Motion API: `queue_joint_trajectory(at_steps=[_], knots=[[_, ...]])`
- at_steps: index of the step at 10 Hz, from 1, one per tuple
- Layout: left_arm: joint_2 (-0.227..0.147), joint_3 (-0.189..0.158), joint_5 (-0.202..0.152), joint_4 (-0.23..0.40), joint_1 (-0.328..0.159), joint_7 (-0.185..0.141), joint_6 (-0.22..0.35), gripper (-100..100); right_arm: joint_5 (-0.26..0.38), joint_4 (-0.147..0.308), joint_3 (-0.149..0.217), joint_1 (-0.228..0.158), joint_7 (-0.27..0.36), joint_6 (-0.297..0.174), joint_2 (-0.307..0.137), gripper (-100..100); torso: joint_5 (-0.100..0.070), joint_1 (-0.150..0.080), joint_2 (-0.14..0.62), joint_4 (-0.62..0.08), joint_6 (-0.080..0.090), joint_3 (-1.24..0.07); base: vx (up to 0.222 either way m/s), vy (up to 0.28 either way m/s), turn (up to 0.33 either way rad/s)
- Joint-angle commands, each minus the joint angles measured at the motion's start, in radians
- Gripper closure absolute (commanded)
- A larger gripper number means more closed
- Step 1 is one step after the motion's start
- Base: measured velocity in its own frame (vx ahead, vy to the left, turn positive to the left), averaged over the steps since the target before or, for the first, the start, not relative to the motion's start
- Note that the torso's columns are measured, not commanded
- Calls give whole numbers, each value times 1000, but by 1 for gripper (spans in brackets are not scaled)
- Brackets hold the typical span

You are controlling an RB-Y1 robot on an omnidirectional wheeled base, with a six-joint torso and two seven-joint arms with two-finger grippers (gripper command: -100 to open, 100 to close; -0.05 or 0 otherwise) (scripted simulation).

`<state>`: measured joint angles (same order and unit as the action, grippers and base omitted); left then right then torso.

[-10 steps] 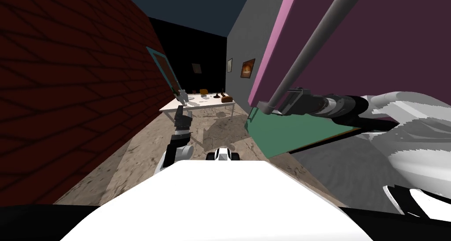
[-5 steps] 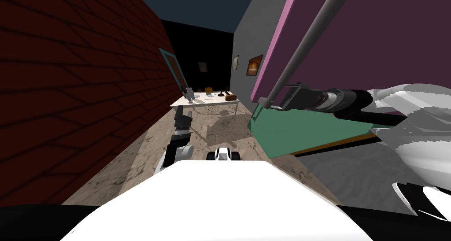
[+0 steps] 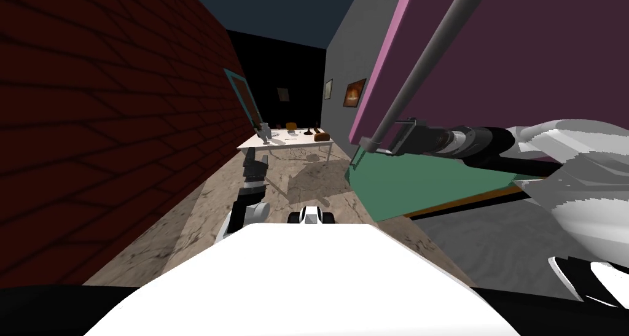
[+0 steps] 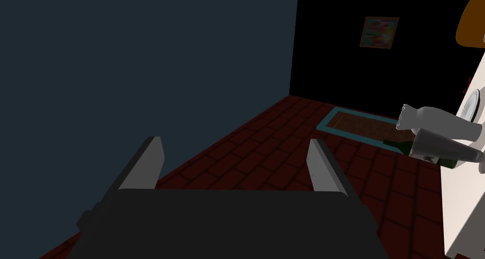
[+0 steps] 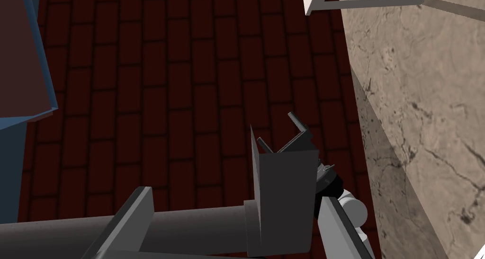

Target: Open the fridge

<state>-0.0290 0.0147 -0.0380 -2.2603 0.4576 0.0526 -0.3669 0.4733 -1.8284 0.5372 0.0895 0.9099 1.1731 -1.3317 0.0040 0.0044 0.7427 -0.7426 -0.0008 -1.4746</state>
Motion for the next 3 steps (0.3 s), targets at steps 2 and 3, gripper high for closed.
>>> queue_joint_trajectory(at_steps=[2, 3], knots=[[0, 0, 0, 0, 0, 0, 0, 0, 2, 0, -3, 3, 0, 2, 0, 0, -2, -1, -3, 2, 0, -1, 0, 0, 0], [0, 0, 0, 0, 0, 0, 0, 0, 3, 0, -4, 4, 0, 3, 0, 0, -2, -2, -4, 3, 0, -1, 0, 0, 0]])
